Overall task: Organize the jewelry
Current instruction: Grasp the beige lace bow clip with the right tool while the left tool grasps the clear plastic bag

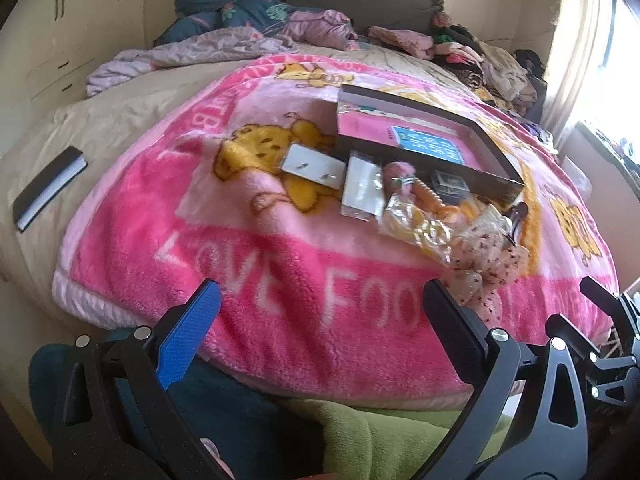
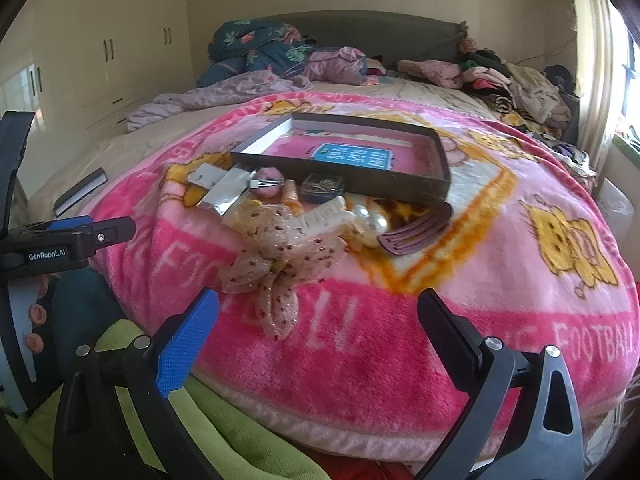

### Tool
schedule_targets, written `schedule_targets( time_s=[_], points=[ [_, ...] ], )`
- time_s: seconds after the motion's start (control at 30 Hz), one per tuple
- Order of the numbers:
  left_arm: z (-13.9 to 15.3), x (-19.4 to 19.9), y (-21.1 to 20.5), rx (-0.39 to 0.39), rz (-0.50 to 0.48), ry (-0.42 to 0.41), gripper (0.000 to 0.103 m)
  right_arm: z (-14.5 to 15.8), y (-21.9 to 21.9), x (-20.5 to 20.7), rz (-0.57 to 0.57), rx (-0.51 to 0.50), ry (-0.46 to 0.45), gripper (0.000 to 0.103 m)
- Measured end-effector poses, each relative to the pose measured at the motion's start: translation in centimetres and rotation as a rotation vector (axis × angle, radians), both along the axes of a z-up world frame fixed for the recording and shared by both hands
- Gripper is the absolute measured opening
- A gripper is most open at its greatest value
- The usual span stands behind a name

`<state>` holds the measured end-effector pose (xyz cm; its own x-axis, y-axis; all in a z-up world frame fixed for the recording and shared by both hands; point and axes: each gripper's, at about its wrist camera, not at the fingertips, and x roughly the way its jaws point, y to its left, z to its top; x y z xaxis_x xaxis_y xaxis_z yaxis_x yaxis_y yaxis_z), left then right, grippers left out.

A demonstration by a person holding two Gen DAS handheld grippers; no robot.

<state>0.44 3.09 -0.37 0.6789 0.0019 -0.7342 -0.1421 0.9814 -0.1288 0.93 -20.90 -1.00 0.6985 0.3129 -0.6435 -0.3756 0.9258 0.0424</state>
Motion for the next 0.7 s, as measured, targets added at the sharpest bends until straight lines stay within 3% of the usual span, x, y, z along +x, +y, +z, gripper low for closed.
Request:
schedule_targets(
  time_s=[0.4, 0.5, 0.6, 0.7],
  points=[
    [-1.2, 2.4, 3.1, -0.041, 0.044, 0.038, 0.093, -2.6, 2.2, 4.1, 0.072, -0.022, 0.081, 0.097],
    [-1.5, 3.5, 3.5, -0.081, 0.028, 0.054, 0.093, -3.3, 2.6, 5.1, 0.078, -0.017, 0.095, 0.097],
    [-1.6, 4.8, 3.0, -0.054, 0.008, 0.061, 0.093, -3.7, 2.9, 5.8, 0.082, -0.013, 0.097, 0.097],
    [-1.8, 6.3, 2.7, -0.1, -0.036, 0.052, 0.093, -4.2, 3.1, 6.5, 0.081, -0.008, 0.101, 0.096]
  ],
)
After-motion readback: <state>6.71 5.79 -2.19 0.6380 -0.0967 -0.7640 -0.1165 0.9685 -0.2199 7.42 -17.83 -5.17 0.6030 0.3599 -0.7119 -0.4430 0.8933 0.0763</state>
